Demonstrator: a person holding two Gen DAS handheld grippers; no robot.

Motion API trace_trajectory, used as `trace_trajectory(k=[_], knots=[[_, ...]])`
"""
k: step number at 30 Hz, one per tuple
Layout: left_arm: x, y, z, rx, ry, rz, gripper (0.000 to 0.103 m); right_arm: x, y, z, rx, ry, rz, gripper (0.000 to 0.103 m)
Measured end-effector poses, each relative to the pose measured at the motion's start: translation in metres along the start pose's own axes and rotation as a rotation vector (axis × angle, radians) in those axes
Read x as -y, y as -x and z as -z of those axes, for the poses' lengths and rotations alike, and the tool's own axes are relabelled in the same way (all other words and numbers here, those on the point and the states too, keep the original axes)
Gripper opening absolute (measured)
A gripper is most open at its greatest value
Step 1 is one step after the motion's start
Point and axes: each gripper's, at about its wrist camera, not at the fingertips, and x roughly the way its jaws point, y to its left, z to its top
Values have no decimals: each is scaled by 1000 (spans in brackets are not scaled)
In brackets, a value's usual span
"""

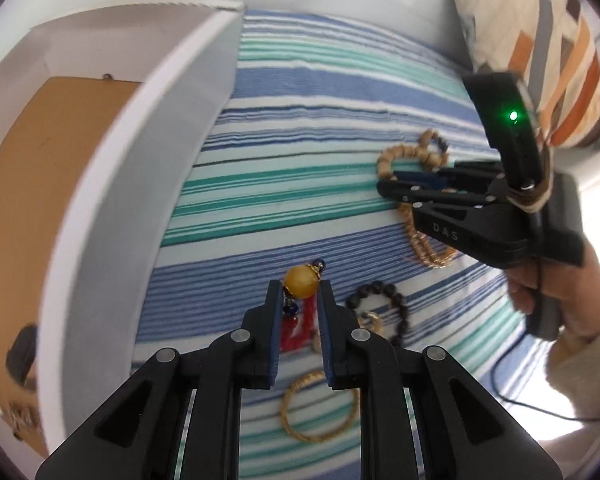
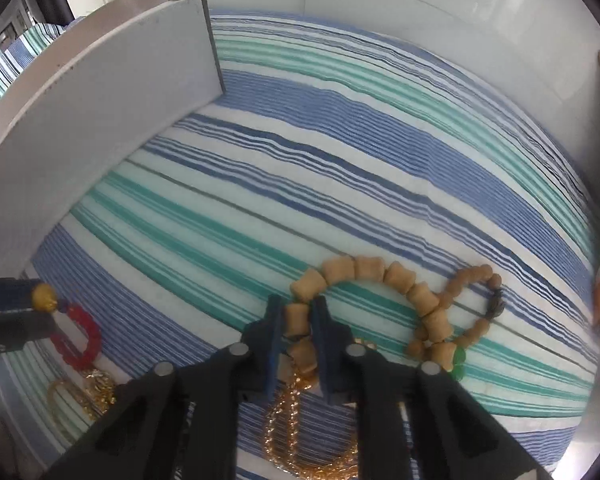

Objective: Organize jewelry
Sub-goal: 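Grasp the red bead bracelet with the left tool while the right tool grasps the wooden bead bracelet, then lower both bracelets into the white tray and open both tools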

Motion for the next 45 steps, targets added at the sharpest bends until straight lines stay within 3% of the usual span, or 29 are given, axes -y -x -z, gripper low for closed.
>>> trace_trajectory(k=[2,6,9,14,21,25,33,41,44,45], knots=[[-5,23,5,20,39,24,15,10,15,2,25,-79,-32,15],[-7,64,14,54,93,39,15,35,69,12,109,-265,-215,14],[-10,91,20,76,129,35,15,41,107,18,151,-321,-321,14],[-20,138,40,124,202,25,15,27,155,21,193,-319,-452,14],[-54,188,56,224,307,-77,15,-40,194,3,251,-218,-551,14],[-91,204,74,249,383,-159,15,-75,208,-20,282,-150,-580,14],[-147,176,97,204,477,-305,15,-148,185,-75,270,8,-545,14],[-178,127,108,134,527,-333,16,-206,108,-104,166,141,-394,14],[-182,121,113,124,528,-364,18,-218,96,-106,162,144,-439,16],[-183,120,114,127,530,-377,24,-219,96,-106,172,136,-462,22]])
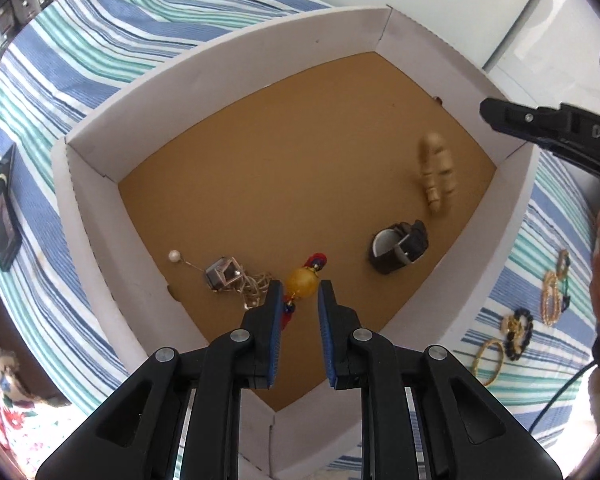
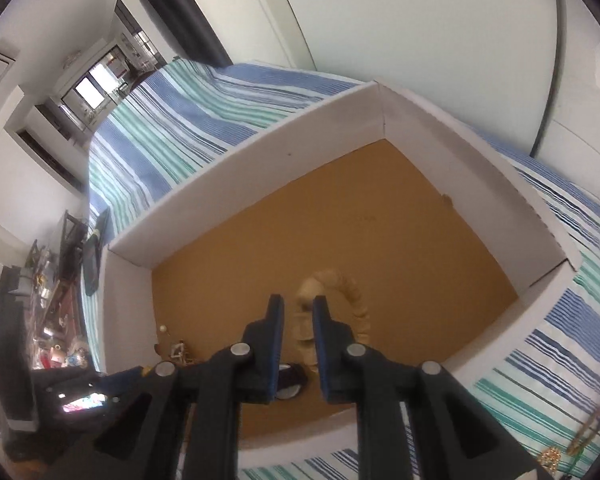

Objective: Organize jewelry
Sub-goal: 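Lower both bracelets into the white tray and open both tools, then move both tools back toward the remaining jewelry on the bed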

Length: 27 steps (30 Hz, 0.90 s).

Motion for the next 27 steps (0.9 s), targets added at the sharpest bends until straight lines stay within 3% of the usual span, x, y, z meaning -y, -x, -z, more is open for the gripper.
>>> trace_trajectory(k=[1,3,4,10,15,20,27], knots=[[-2,1,1,4,4,-7,31,-2,4,-1,19,-10,-18,26],[-5,6,3,23,17,-8,56,-7,23,-2,73,-22,-41,31],[-6,10,3,38,20,-10,59,-11,33,-3,98,-21,-44,31],[13,41,9,104,-32,39,65,-31,110,19,216,90,19,35],[56,70,20,151,-156,107,68,-31,157,72,252,185,163,35],[105,88,40,167,-302,188,72,-11,181,129,211,151,263,35],[159,92,72,125,-452,254,72,16,196,190,164,54,384,35]])
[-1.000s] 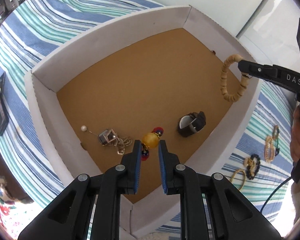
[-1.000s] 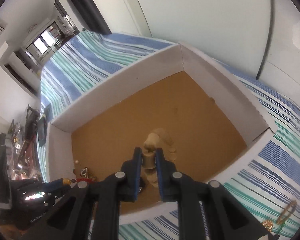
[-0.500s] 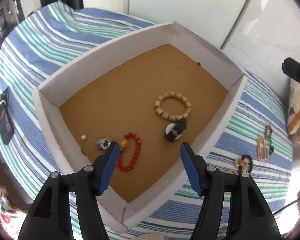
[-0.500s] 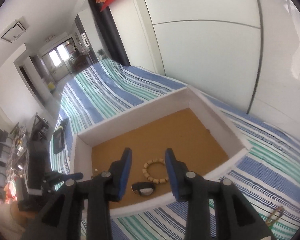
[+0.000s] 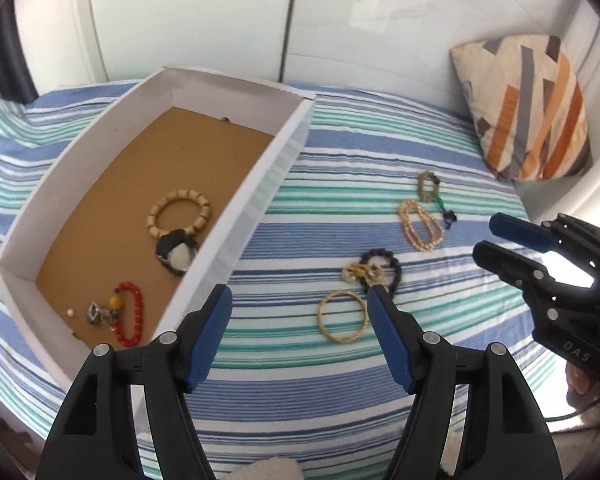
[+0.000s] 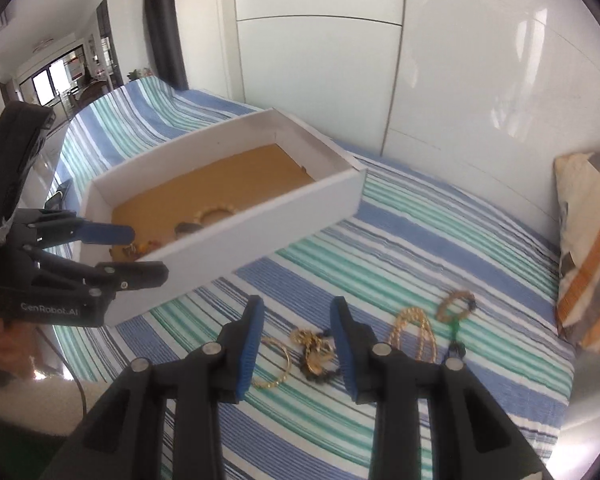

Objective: Organize jewelry
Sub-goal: 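Move both tools back toward the remaining jewelry on the bed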

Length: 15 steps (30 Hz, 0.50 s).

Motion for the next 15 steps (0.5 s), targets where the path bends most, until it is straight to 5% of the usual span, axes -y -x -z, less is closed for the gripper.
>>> trace_trajectory(k=[5,9,15], knots=[[32,2,5,-4,-84,37,72,14,9,25,-28,-47,50,35],[38,3,6,2,-101,52,72,24,14,33,-28,-108,88,53],[38,5,8,42,-112,24,79,38,15,39,-22,-178,172,62]])
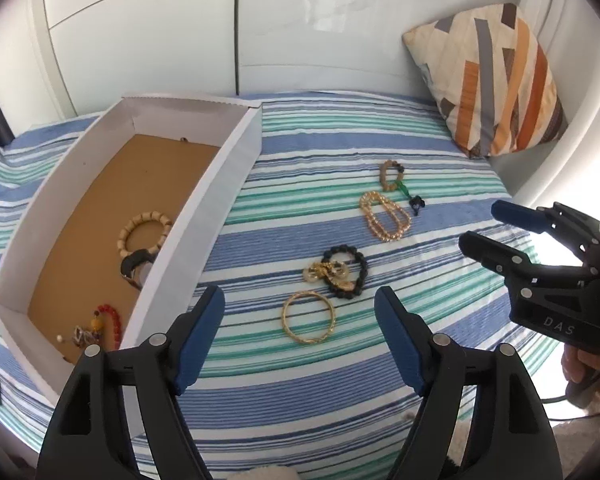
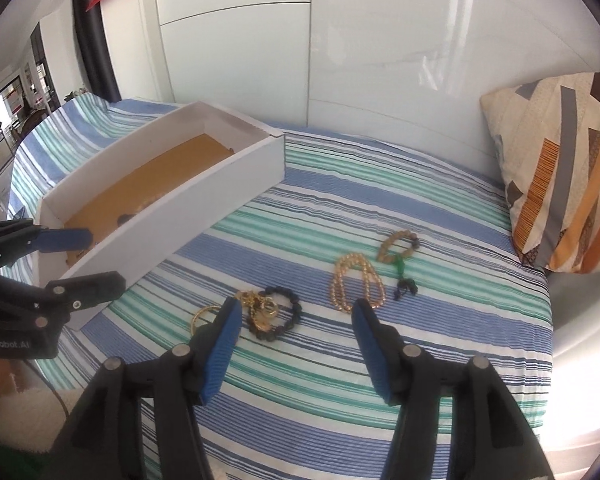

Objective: Organize jewelry
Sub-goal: 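Move both tools back toward the remaining jewelry on the bed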

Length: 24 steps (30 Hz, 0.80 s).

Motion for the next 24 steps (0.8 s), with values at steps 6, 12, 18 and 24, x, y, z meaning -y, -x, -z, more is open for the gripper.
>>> trace_trajectory(k=[6,12,18,24], knots=[[-1,-2,0,2,1,-11,82,2,-3,0,10,-4,55,67],[-2,-4,0,0,2,-16,82,1,-2,-4,37,14,104,67],[-6,-10,1,-8,17,-20,82,4,-3,-4,53,12,107,67],[-9,-13,2,-11,29,-22,82,4,-2,-5,75,22,94,67]])
